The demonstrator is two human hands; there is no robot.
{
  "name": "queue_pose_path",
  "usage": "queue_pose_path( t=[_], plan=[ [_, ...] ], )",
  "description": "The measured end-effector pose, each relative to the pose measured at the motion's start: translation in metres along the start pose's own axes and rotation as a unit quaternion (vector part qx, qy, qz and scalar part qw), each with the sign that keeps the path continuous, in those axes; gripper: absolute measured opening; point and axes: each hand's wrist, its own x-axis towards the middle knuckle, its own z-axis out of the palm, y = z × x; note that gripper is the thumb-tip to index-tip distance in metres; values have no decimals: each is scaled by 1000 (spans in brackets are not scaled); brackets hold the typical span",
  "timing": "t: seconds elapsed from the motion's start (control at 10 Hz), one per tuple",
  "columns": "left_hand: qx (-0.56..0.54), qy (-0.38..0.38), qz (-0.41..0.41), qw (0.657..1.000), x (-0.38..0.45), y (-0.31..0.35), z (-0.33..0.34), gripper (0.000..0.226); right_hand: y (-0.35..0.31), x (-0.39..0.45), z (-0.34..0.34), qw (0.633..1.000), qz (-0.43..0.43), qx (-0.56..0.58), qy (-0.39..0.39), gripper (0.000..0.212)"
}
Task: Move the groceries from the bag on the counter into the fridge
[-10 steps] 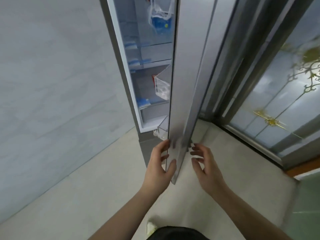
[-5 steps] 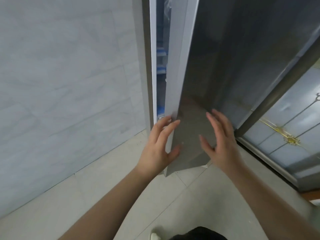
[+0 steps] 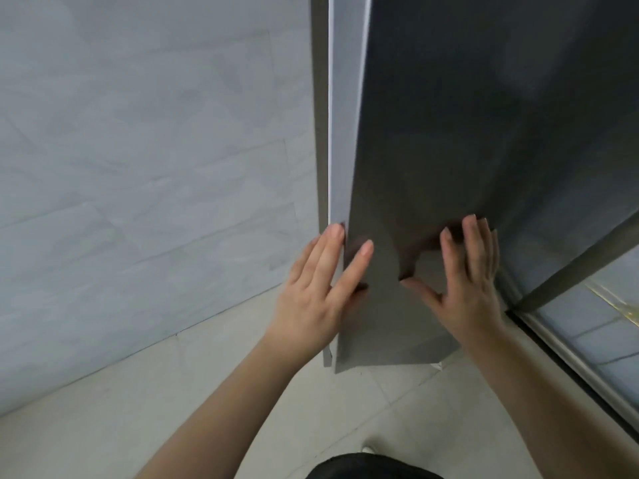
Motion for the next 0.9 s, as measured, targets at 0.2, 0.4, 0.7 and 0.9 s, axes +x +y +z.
queue_pose_path(
  t=[0.2,0.4,0.7,0.9],
  plan=[
    [-40,-65,-85,993,13,-18,12,79,10,15,29,999,-23,-13,-38,81],
    [-103,-104,-145,979,46,-51,28,82,18,43,47,995,-13,33,-97,68],
    [-43,-133,-154,978,49,-64,45,79,15,45,64,990,5,-32,-140,68],
    [70,-175,-128,974,48,-60,18,83,-10,49,52,992,73,-5,-101,66]
  ],
)
